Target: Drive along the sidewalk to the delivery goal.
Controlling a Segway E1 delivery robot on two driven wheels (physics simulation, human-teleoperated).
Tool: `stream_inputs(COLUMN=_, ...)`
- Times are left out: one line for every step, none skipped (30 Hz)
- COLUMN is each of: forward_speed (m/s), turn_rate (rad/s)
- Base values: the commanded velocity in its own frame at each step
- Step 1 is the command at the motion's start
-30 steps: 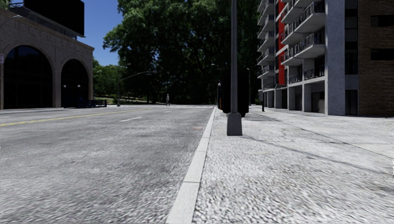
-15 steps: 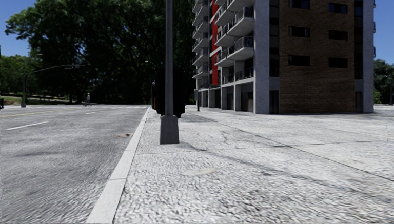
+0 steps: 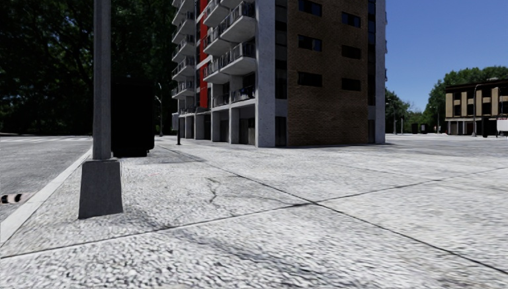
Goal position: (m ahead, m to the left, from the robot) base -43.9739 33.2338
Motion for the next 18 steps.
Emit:
stream_inputs(forward_speed=2.0, turn_rate=0.0)
stream_inputs(forward_speed=2.0, turn_rate=0.0)
stream_inputs(forward_speed=2.0, turn_rate=0.0)
stream_inputs(forward_speed=2.0, turn_rate=0.0)
stream_inputs(forward_speed=2.0, turn_rate=0.0)
stream_inputs(forward_speed=2.0, turn_rate=0.0)
stream_inputs(forward_speed=2.0, turn_rate=0.0)
stream_inputs(forward_speed=2.0, turn_rate=0.0)
stream_inputs(forward_speed=2.0, turn_rate=0.0)
stream_inputs(forward_speed=2.0, turn_rate=0.0)
stream_inputs(forward_speed=2.0, turn_rate=0.0)
stream_inputs(forward_speed=2.0, turn_rate=0.0)
stream_inputs(forward_speed=2.0, turn_rate=0.0)
stream_inputs(forward_speed=2.0, turn_rate=0.0)
stream_inputs(forward_speed=2.0, turn_rate=0.0)
stream_inputs(forward_speed=2.0, turn_rate=0.0)
stream_inputs(forward_speed=2.0, turn_rate=0.0)
stream_inputs(forward_speed=2.0, turn_rate=0.0)
